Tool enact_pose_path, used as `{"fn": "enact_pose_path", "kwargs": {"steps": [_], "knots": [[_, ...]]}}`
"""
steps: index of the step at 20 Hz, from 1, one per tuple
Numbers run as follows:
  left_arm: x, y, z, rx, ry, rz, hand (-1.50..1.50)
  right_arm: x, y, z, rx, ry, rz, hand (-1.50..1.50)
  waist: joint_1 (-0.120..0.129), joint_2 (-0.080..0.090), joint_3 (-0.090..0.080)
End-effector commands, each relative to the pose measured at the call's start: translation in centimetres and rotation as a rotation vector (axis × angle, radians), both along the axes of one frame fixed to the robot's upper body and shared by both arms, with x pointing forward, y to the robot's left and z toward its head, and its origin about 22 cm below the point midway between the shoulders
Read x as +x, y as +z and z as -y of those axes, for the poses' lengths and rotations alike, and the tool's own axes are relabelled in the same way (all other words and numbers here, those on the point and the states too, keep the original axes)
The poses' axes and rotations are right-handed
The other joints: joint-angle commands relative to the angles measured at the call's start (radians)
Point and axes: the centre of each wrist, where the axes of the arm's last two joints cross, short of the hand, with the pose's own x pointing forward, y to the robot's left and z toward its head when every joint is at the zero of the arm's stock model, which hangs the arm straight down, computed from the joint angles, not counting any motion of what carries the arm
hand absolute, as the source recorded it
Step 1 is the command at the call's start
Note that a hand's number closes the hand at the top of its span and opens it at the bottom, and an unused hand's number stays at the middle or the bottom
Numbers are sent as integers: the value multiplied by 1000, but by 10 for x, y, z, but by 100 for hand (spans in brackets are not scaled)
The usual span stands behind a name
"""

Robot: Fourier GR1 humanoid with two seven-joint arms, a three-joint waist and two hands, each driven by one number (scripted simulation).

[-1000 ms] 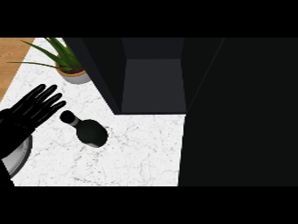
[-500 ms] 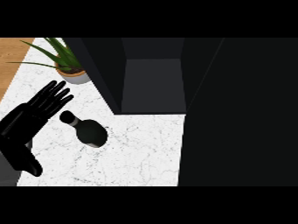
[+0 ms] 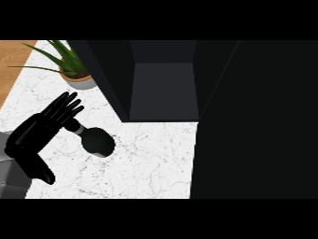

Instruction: Pick up the wine, place it into the cabinet and close the cabinet

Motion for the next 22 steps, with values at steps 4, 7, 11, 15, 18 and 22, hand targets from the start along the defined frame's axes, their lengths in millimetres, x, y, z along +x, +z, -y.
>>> {"fn": "enact_pose_path", "kwargs": {"steps": [4, 7, 11, 15, 18, 22], "knots": [[4, -32, 4, -15, -36, -19, -150, -21, 10, -5, 70, 60, 31, -150, -1, 1, -1], [-2, -34, 28, -20, -51, -3, -150, -21, 15, 2, 58, 65, 39, -150, 4, -1, 0], [15, -37, 19, -19, -44, -20, -150, -22, 16, 2, 38, 77, 44, -150, 0, 1, 0], [4, -43, 8, -1, -49, -22, -150, -39, 18, 2, 45, 56, 46, -150, 0, -2, 0], [11, -50, 21, 8, -47, -41, -150, -31, 16, -6, 48, 66, 40, -150, 2, -1, 0], [6, -58, 6, -5, -52, -32, -150, -31, 23, -4, 54, 81, 37, -150, 0, -1, -1]]}}
